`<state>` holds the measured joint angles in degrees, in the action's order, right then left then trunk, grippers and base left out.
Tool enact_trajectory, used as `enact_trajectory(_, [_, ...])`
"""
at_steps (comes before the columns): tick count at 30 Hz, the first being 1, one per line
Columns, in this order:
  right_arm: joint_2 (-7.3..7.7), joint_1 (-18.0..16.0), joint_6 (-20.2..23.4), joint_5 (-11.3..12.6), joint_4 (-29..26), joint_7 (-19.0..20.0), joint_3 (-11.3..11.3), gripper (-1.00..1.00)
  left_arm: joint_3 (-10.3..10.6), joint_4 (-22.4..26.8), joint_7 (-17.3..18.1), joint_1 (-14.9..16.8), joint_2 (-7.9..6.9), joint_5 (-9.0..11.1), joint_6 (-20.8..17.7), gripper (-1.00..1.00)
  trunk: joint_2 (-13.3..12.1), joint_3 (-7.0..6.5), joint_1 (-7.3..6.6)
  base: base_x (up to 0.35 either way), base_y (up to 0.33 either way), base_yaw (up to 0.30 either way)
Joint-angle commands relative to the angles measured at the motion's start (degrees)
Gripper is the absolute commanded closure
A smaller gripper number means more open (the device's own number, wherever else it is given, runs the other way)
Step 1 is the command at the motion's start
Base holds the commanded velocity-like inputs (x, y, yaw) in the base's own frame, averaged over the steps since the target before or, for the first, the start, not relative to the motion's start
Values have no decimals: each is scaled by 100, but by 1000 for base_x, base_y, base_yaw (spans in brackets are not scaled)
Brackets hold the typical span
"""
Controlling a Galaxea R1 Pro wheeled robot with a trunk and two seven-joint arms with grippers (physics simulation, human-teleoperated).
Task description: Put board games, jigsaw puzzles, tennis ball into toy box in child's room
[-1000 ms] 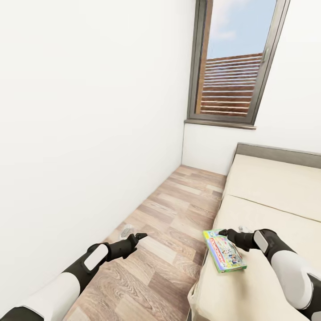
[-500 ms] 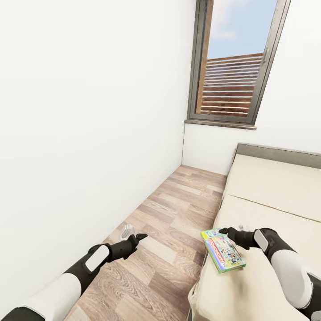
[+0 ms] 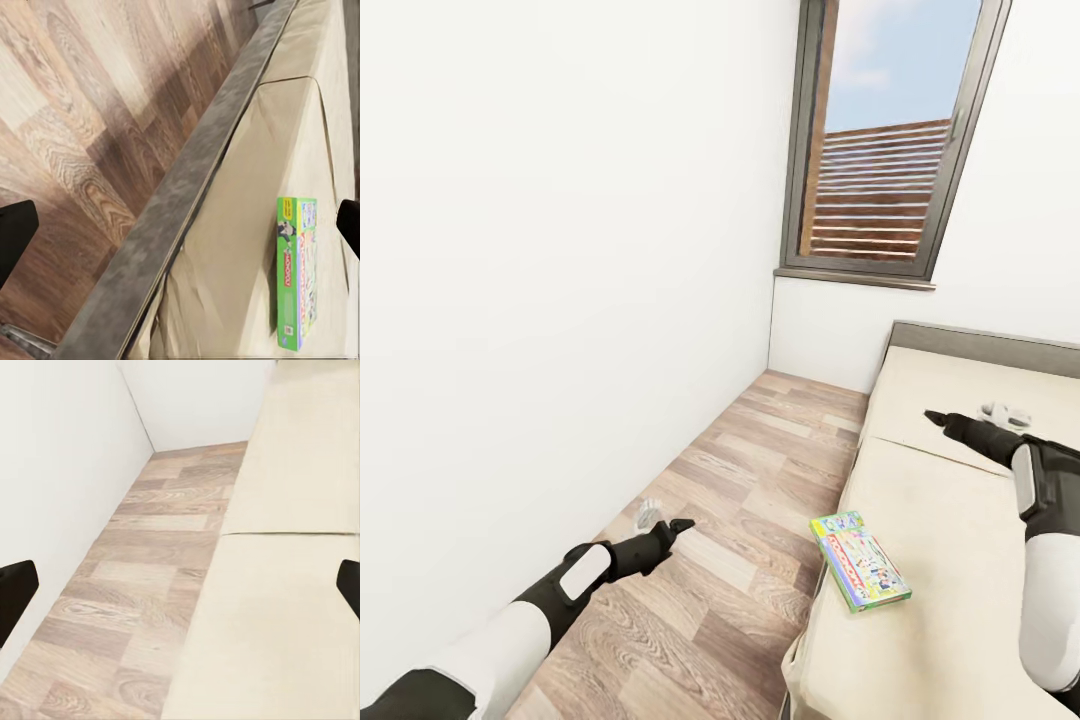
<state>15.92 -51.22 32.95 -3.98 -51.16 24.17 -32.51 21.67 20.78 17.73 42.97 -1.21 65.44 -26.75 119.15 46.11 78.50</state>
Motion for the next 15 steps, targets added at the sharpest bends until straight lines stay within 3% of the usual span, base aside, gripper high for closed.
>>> enact_trajectory(1, [12,-3,169,-47,-181,69,-18,-100,25,1,66,4,-36,27,-36,-100,2,6,-1,0,0,0])
enact_trajectory(3, [37,1,508,-48,-501,106,-18,-100,25,-10,148,8,-84,22,-73,-100,2,6,-1,0,0,-9])
enact_trajectory(4, [164,11,1319,-40,-1205,167,1,-100,22,-61,170,194,-143,6,-253,-100,2,6,-1,0,0,-193])
enact_trajectory(8, [237,17,1663,-35,-1537,193,11,-100,28,-474,94,526,-172,1,-387,-100,2,6,-1,0,0,-243])
enact_trajectory(11, [250,40,1738,-34,-1718,203,15,-100,47,-622,121,605,-242,-22,-425,-100,2,6,-1,0,0,-277])
enact_trajectory(15, [252,225,1771,-28,-2000,263,19,-100,173,-681,269,633,-310,-269,-443,-100,2,6,-1,0,0,-287])
